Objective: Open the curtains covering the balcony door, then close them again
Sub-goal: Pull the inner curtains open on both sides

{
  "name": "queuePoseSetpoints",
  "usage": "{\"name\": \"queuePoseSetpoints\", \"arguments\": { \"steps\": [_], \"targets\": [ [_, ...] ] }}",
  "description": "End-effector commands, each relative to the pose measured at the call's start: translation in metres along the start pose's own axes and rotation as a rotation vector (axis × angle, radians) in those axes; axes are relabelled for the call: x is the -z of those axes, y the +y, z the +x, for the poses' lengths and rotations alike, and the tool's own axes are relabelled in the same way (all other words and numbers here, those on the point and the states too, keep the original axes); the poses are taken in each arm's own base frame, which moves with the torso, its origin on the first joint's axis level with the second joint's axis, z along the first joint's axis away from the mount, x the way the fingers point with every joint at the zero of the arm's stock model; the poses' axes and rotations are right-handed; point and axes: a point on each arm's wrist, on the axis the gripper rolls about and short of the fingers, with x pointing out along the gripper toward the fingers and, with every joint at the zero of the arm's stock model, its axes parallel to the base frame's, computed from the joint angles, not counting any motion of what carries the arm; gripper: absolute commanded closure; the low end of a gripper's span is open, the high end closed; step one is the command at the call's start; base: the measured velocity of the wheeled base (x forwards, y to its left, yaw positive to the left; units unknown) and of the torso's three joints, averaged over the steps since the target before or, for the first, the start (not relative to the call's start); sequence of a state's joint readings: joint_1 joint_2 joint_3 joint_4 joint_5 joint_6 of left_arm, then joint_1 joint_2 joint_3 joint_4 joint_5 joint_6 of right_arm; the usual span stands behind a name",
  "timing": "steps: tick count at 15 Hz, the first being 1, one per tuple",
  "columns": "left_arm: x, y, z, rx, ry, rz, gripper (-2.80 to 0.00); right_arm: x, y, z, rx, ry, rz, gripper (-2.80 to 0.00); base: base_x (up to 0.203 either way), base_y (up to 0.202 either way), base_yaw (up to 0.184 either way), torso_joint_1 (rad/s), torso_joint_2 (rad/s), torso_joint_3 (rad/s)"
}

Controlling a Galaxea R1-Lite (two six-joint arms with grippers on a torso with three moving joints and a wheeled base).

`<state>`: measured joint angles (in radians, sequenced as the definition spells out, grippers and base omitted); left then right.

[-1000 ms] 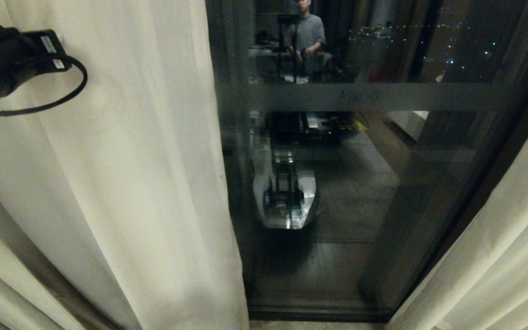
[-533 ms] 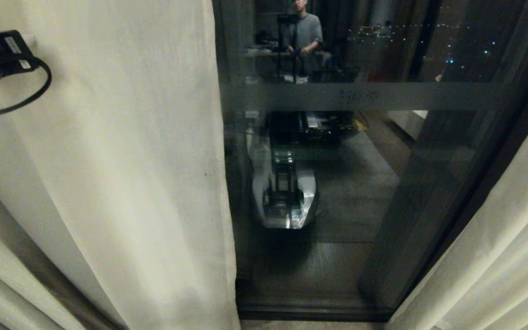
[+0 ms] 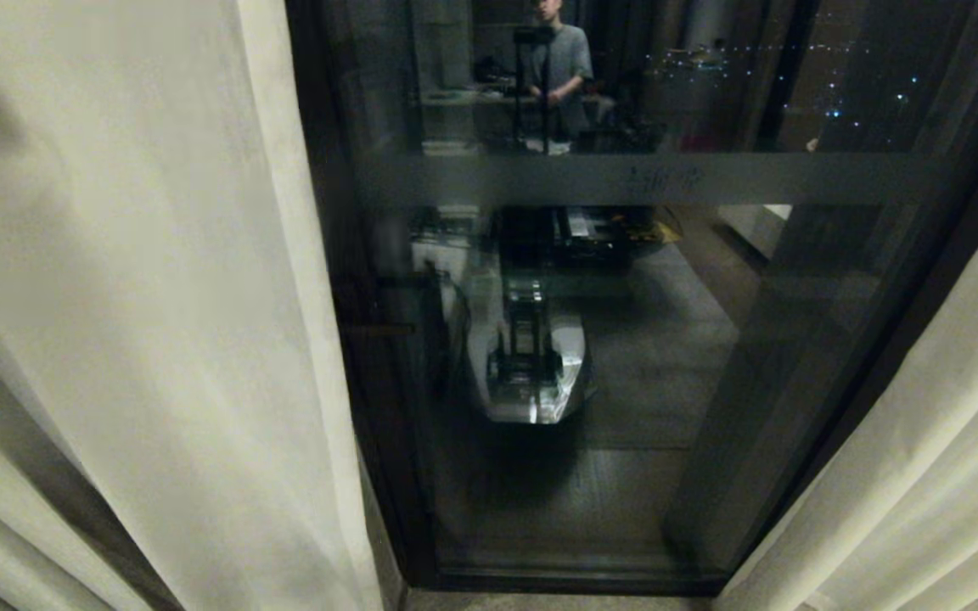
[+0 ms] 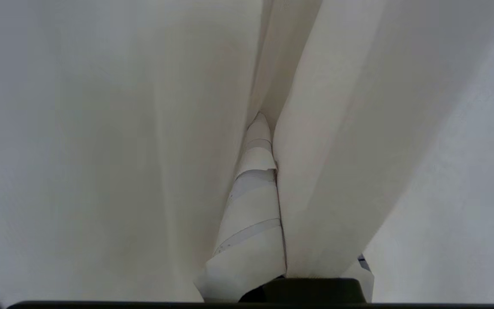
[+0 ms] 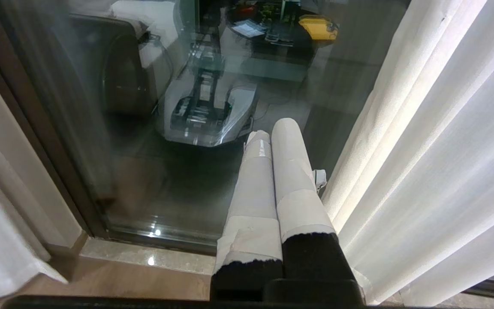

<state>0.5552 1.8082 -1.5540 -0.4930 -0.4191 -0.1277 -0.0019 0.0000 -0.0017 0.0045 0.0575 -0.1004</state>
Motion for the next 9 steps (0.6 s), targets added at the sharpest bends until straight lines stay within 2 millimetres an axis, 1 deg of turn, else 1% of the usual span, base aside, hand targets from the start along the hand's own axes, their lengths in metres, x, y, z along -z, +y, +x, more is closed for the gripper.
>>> {"name": "queuePoseSetpoints", "arguments": {
  "steps": [1, 5, 7, 9],
  "targets": [
    [0.026, 0.046, 0.018, -0.036, 0.034, -0.007, 0.0, 0.0, 0.0, 0.0, -0.001, 0.002, -0.001, 0.0, 0.0, 0.0, 0.0, 0.0, 0.0, 0.0],
    [0.045, 0.108, 0.025, -0.1, 0.032, 0.012, 0.0, 0.0, 0.0, 0.0, -0.001, 0.002, -0.001, 0.0, 0.0, 0.0, 0.0, 0.0, 0.0, 0.0],
    [0.056, 0.139, 0.022, -0.146, 0.035, 0.015, 0.0, 0.0, 0.0, 0.0, -0.001, 0.002, -0.001, 0.0, 0.0, 0.0, 0.0, 0.0, 0.0, 0.0],
    [0.064, 0.163, 0.017, -0.188, 0.033, 0.009, 0.0, 0.0, 0.0, 0.0, -0.001, 0.002, -0.001, 0.0, 0.0, 0.0, 0.0, 0.0, 0.0, 0.0]
  ]
}}
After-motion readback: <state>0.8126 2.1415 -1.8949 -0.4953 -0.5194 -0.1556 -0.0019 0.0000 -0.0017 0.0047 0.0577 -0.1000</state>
